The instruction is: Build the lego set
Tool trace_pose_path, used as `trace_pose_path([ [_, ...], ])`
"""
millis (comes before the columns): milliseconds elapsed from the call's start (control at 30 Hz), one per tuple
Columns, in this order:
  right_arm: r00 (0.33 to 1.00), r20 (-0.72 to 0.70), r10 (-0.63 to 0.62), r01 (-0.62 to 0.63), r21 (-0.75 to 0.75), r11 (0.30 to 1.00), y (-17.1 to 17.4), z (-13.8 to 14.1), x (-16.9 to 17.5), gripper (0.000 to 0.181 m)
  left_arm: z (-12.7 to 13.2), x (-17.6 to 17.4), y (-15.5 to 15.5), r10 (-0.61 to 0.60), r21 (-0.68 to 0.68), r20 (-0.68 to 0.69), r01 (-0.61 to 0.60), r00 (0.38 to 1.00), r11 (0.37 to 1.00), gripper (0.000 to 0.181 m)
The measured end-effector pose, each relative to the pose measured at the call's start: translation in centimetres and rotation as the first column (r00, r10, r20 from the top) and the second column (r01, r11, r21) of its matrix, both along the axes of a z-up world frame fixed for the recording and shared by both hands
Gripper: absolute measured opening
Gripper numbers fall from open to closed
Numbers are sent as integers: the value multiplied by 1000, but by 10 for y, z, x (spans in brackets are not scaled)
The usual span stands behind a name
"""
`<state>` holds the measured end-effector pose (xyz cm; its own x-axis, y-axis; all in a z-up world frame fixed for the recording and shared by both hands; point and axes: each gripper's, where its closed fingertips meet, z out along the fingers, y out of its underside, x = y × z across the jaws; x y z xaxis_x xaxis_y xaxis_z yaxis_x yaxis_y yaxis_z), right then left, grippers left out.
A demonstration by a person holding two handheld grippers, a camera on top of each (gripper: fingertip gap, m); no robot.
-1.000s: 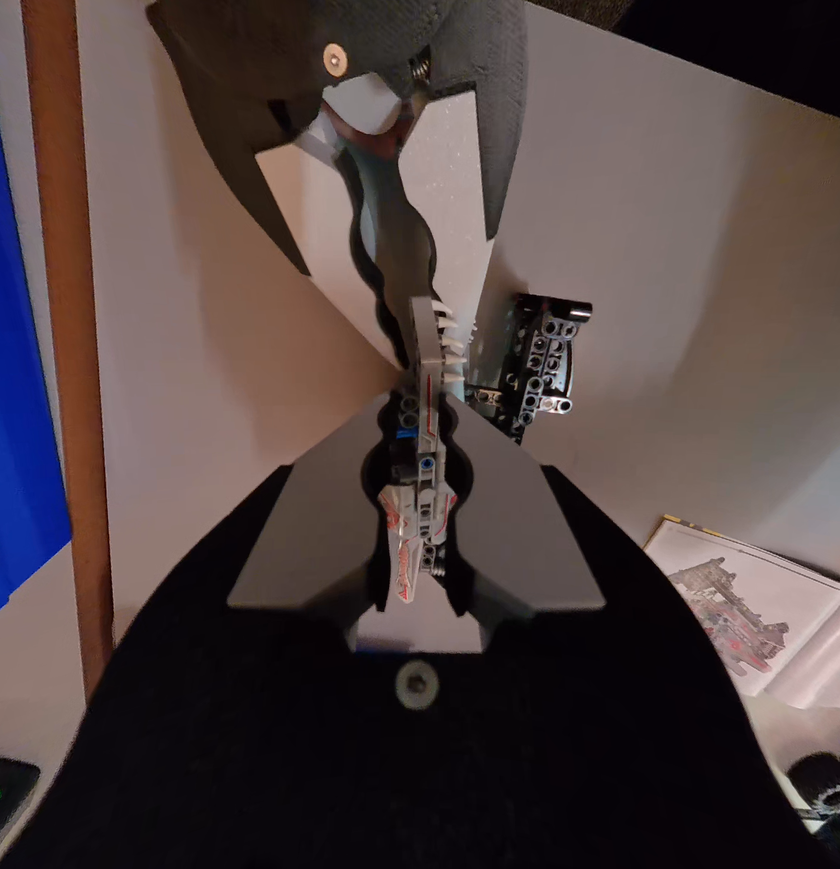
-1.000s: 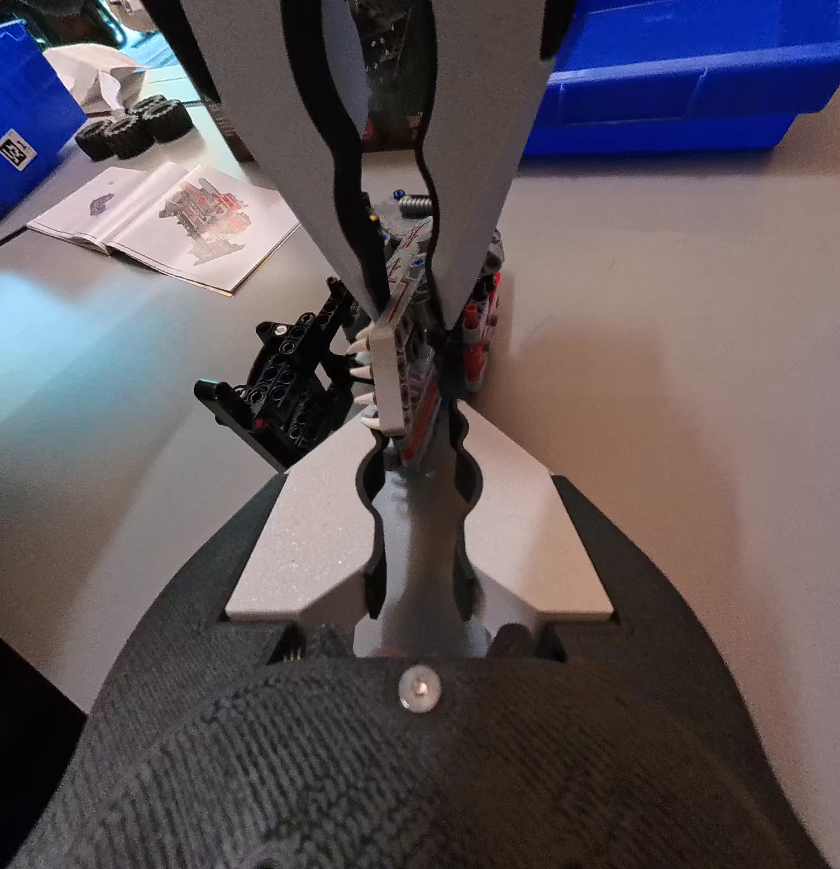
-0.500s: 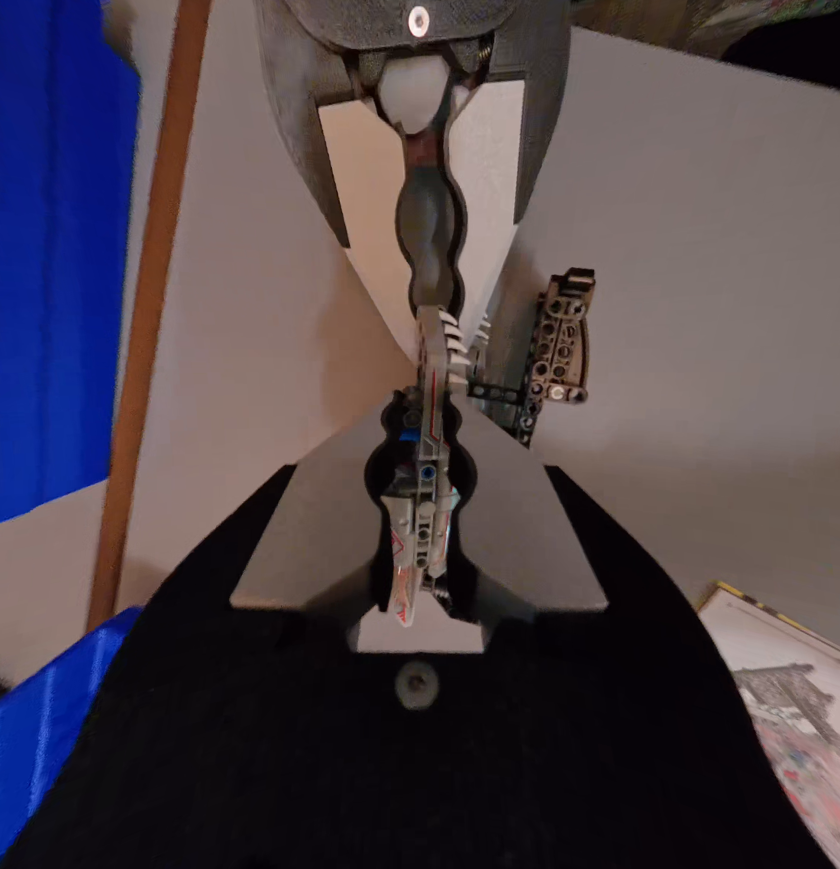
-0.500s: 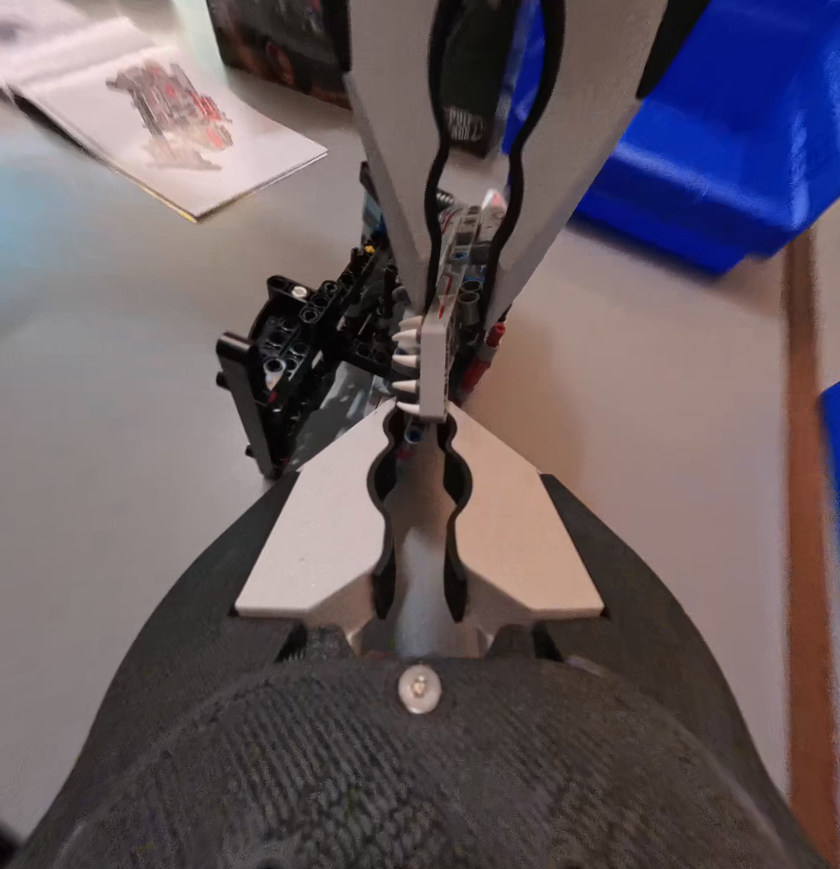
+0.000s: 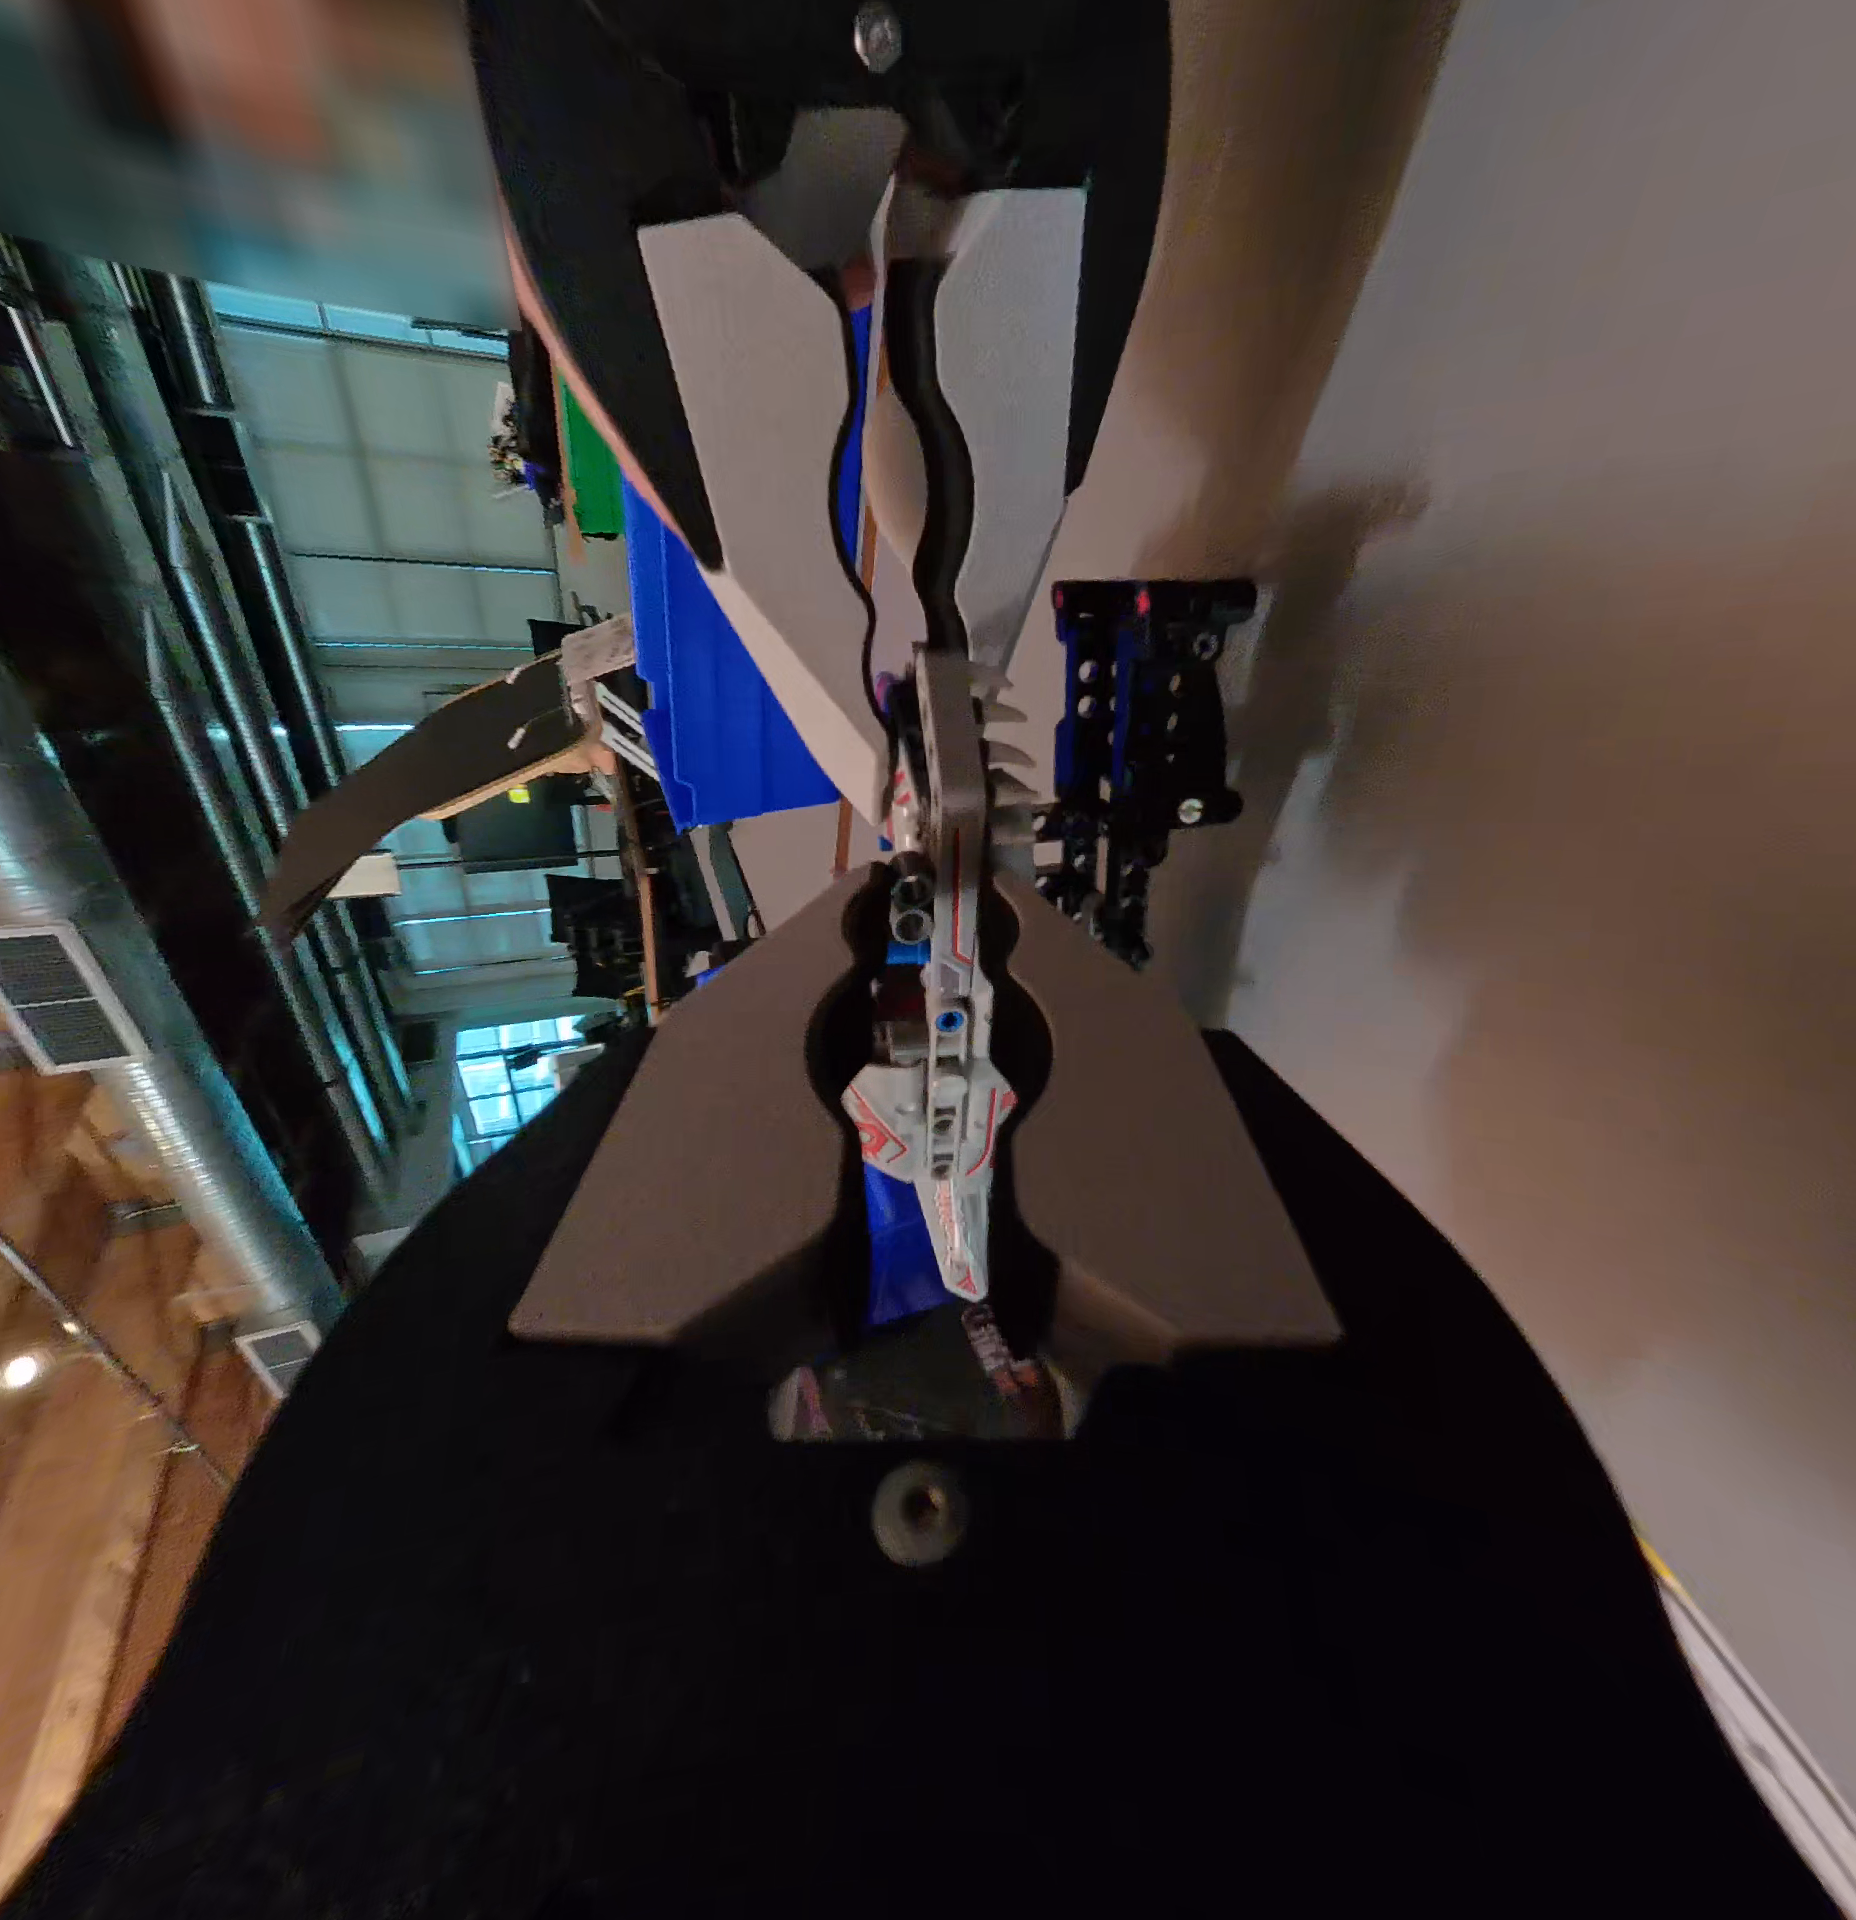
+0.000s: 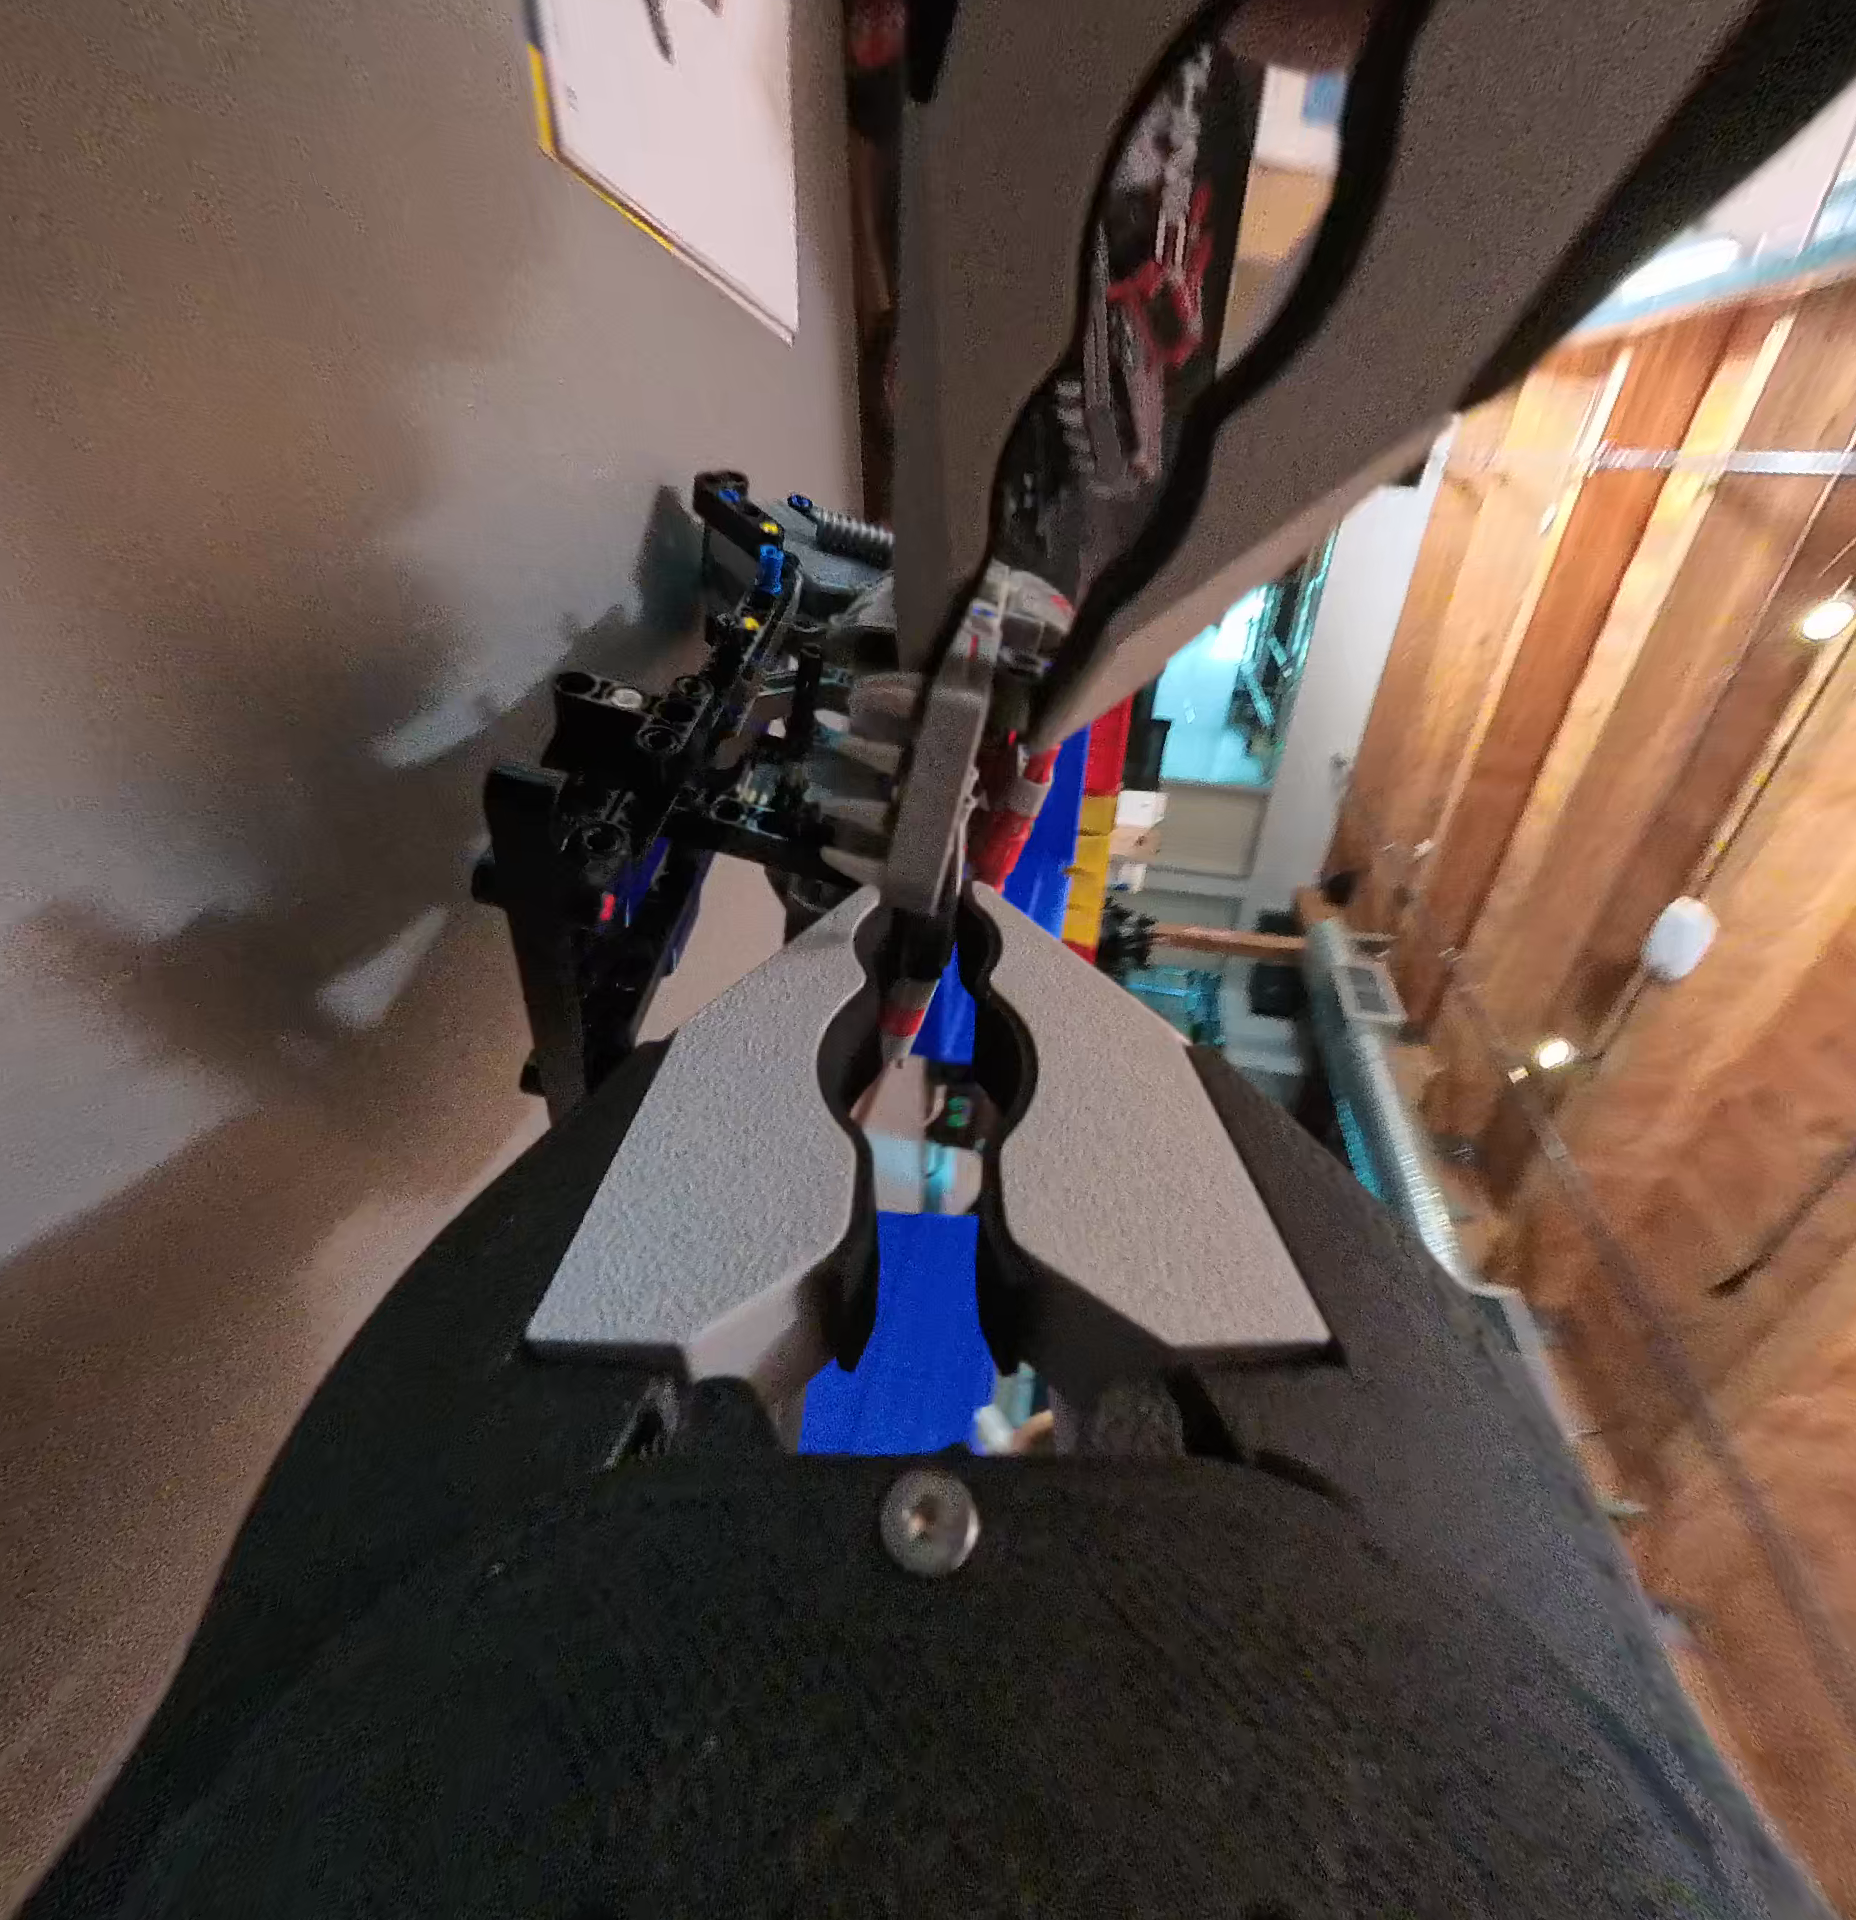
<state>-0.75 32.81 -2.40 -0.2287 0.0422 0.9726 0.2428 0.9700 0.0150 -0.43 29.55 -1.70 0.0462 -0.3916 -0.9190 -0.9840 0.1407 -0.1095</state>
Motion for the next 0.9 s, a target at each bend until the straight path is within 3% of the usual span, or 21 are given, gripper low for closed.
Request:
trace_pose_path([
  [100,999,51,19,-26,121,992,-22,-9,-3,10,-3,-1,-21,9,29,-8,-9,1000,1000,13],
  [200,997,81,12,-22,122,992,-40,-18,-3,14,-3,-3,-38,21,70,14,-22,1000,997,13],
  [333,997,78,-4,2,29,1000,-53,-24,-7,23,-17,-4,-52,24,110,-46,-19,999,994,13],
  [500,997,72,-34,39,-72,997,-53,-11,-1,57,-12,-10,-59,63,192,-15,-59,998,980,13],
  [667,981,195,-22,81,-298,951,-68,-4,26,73,-10,-15,-64,96,257,30,-100,995,961,13],
  [733,973,230,-30,142,-488,861,-82,1,36,71,-5,-10,-65,99,277,45,-108,994,955,13],
  [767,977,210,-40,163,-611,775,-91,8,36,70,-2,-7,-67,96,286,74,-113,993,951,13],
  [833,979,197,-55,197,-838,509,-110,13,34,68,0,3,-70,72,292,134,-109,988,950,13],
  [900,974,225,-11,219,-936,276,-131,3,33,70,3,12,-74,45,310,144,-89,989,947,13],
])
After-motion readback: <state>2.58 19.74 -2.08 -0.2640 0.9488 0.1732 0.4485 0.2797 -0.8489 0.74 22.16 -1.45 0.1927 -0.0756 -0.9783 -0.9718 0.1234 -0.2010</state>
